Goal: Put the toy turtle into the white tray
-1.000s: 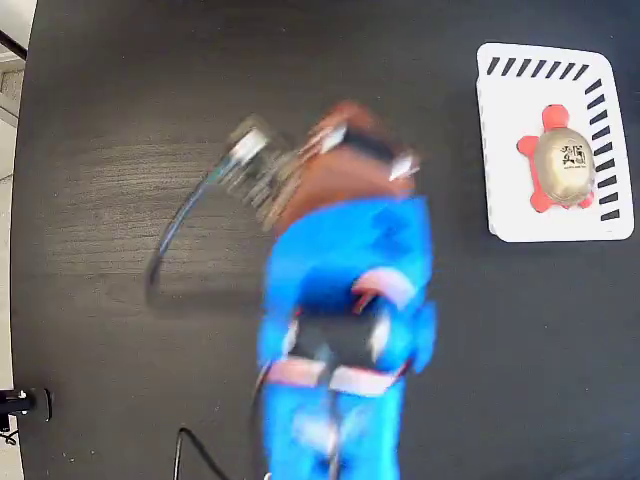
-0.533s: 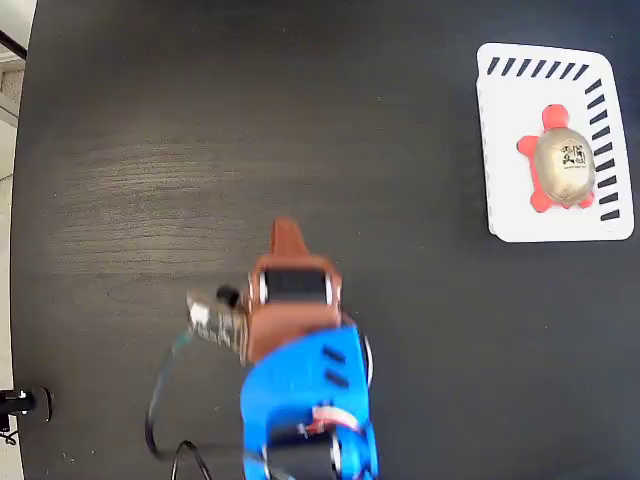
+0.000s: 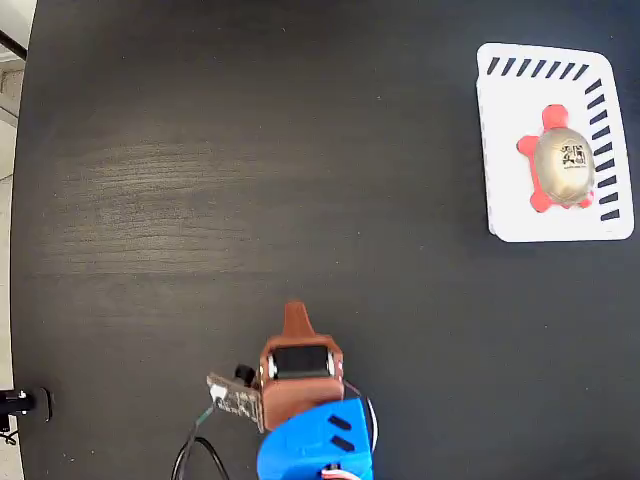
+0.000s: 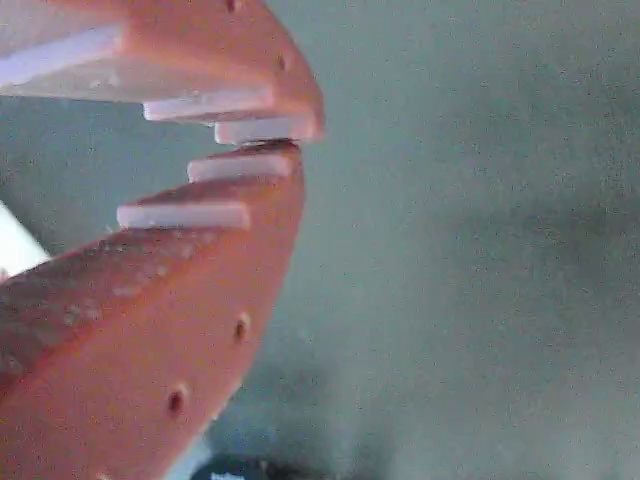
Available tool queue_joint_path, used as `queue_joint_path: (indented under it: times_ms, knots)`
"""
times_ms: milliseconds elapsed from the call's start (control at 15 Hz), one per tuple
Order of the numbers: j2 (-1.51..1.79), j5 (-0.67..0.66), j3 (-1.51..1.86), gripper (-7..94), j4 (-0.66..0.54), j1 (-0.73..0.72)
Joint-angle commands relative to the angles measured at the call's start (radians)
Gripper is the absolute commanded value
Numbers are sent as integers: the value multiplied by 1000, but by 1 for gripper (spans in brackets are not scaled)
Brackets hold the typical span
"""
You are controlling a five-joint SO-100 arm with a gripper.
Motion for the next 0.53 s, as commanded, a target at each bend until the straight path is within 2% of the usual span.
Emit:
queue_joint_path:
  times_ms: [0,133,467]
  knots:
    - [31,31,-6,-5,87,-23]
    - [43,89,-15,-5,155,-25]
    - [64,84,-15,-5,158,-18]
